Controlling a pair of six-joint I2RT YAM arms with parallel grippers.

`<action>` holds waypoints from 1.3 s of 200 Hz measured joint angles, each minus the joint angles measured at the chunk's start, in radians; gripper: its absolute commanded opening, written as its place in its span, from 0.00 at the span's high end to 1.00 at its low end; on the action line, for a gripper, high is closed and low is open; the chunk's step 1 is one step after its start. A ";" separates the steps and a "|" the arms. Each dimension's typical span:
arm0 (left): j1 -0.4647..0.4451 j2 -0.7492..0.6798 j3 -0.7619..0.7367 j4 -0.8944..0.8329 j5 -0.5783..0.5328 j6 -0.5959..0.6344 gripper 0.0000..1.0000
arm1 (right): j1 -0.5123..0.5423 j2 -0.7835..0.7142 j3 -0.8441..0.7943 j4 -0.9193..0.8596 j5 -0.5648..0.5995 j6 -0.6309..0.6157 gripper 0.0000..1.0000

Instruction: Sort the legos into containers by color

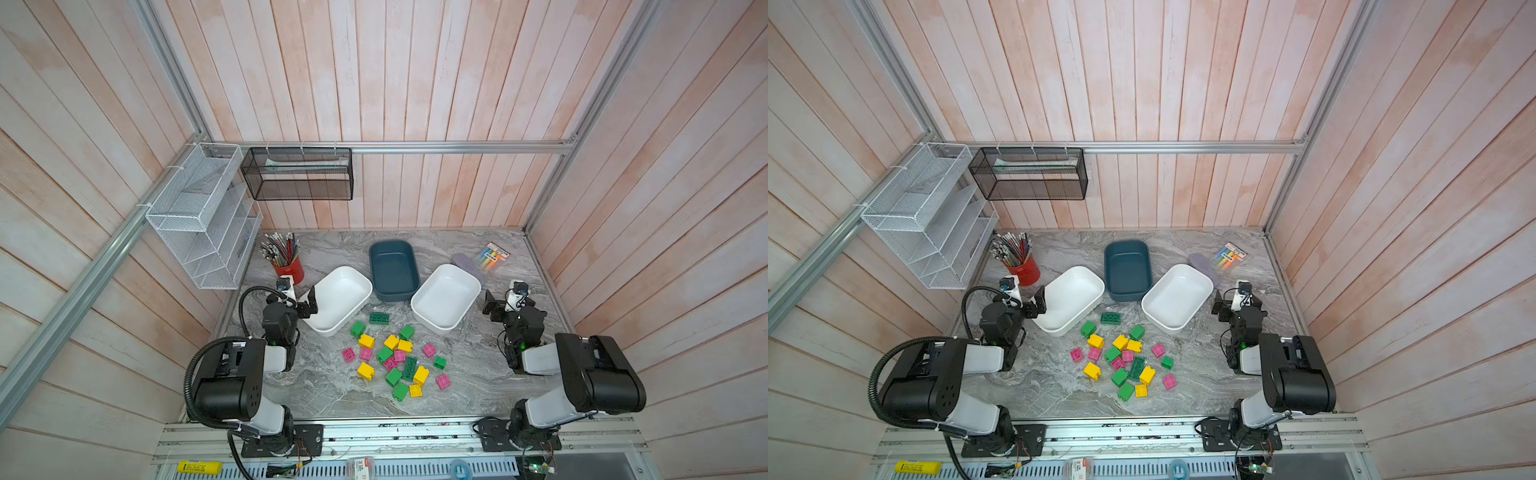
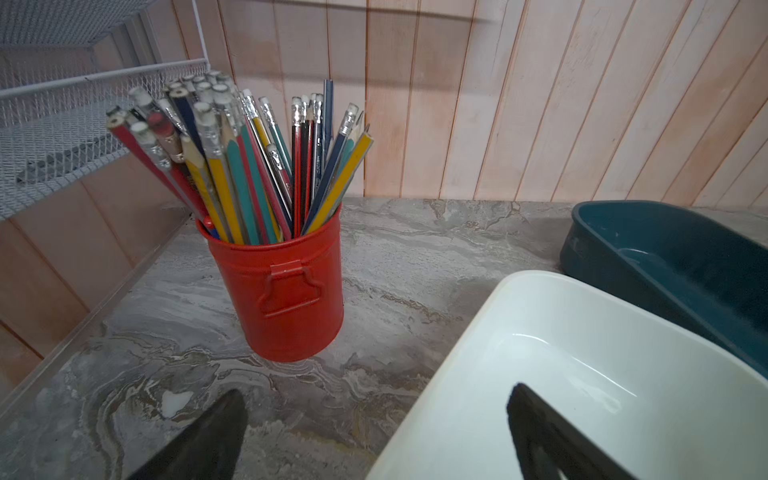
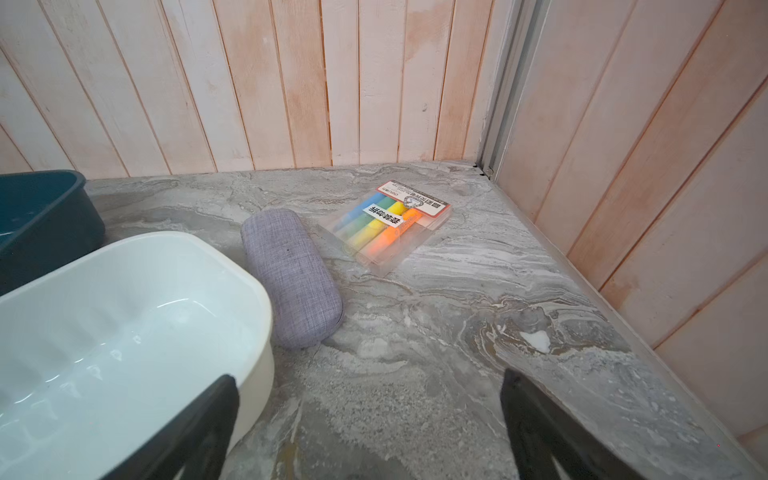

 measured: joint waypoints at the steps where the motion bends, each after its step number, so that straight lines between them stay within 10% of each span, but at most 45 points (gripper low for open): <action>1: 0.000 0.000 0.000 0.000 0.000 0.000 0.00 | 0.000 0.000 0.000 0.000 0.000 0.000 0.02; 260: 0.000 -0.080 0.034 -0.143 0.000 0.000 0.01 | 0.000 -0.088 0.005 -0.052 -0.027 -0.001 0.02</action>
